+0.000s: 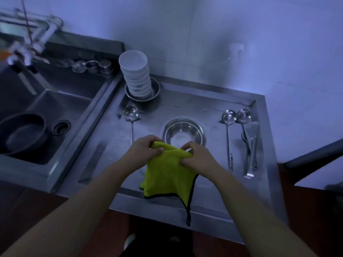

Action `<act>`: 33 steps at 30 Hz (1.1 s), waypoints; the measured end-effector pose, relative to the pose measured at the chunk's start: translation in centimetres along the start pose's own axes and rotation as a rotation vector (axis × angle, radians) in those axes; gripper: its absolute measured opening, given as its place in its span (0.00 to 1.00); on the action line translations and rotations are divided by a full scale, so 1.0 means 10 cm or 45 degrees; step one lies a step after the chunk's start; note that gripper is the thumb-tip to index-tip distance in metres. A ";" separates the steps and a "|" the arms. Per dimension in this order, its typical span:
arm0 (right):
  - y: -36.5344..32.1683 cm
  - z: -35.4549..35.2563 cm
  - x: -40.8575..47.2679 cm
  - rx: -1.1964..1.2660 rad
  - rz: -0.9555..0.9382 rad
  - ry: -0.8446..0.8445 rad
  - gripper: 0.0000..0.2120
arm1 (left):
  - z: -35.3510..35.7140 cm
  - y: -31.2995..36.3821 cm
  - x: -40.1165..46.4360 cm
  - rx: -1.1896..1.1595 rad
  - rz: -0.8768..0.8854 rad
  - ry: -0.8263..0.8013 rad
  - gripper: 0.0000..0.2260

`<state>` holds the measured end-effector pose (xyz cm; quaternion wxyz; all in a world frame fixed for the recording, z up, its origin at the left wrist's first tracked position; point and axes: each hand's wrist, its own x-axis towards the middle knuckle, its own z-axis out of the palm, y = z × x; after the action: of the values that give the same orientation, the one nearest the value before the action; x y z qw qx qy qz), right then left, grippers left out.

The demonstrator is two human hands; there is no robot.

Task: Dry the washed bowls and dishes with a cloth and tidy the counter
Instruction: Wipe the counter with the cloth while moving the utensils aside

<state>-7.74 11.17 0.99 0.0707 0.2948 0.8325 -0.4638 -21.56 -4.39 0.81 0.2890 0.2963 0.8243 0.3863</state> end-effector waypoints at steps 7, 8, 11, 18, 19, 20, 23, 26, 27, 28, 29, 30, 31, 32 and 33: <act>0.44 0.91 0.27 -0.607 -0.158 0.010 0.26 | 0.00 -0.82 0.20 0.185 -0.381 0.290 0.13; 0.47 1.03 0.31 -0.655 -0.197 -0.018 0.26 | -0.03 -0.91 0.22 0.257 -0.408 0.308 0.13; 0.51 1.42 0.40 -0.893 -0.218 -0.058 0.29 | -0.09 -1.15 0.28 0.402 -0.445 0.290 0.11; 0.39 1.88 0.86 -1.008 -0.102 0.187 0.33 | -0.14 -1.50 0.72 0.626 -0.393 0.366 0.13; 0.38 1.90 0.96 -1.009 -0.108 0.207 0.33 | -0.15 -1.53 0.78 0.669 -0.383 0.357 0.13; 0.35 1.91 1.06 -1.001 -0.108 0.214 0.33 | -0.16 -1.57 0.82 0.700 -0.381 0.349 0.13; 0.24 1.89 1.35 -0.996 -0.115 0.249 0.32 | -0.23 -1.65 0.84 0.619 -0.382 0.371 0.10; 0.13 1.84 1.66 -1.006 -0.121 0.319 0.31 | -0.36 -1.69 0.77 0.472 -0.369 0.436 0.07; 0.09 1.83 1.76 -1.026 -0.122 0.315 0.31 | -0.43 -1.70 0.74 0.440 -0.370 0.441 0.07; 0.06 1.82 1.85 -1.053 -0.113 0.295 0.31 | -0.50 -1.71 0.70 0.416 -0.371 0.432 0.06; 0.03 1.82 1.90 -1.074 -0.097 0.282 0.31 | -0.57 -1.72 0.66 0.395 -0.359 0.415 0.06; 0.01 1.84 1.92 -1.081 -0.083 0.286 0.31 | -0.64 -1.74 0.62 0.372 -0.332 0.401 0.07; -0.01 1.87 1.90 -1.077 -0.071 0.299 0.31 | -0.71 -1.77 0.57 0.349 -0.303 0.399 0.07; -0.04 1.91 1.84 -1.070 -0.062 0.310 0.31 | -0.78 -1.80 0.52 0.338 -0.285 0.414 0.06; -0.08 1.98 1.75 -1.062 -0.059 0.321 0.31 | -0.85 -1.83 0.47 0.344 -0.284 0.440 0.06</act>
<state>-25.57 2.15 -16.36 0.0713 0.2766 0.9570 -0.0496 -35.45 -14.63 -10.56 0.1425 0.1690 0.9333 0.2832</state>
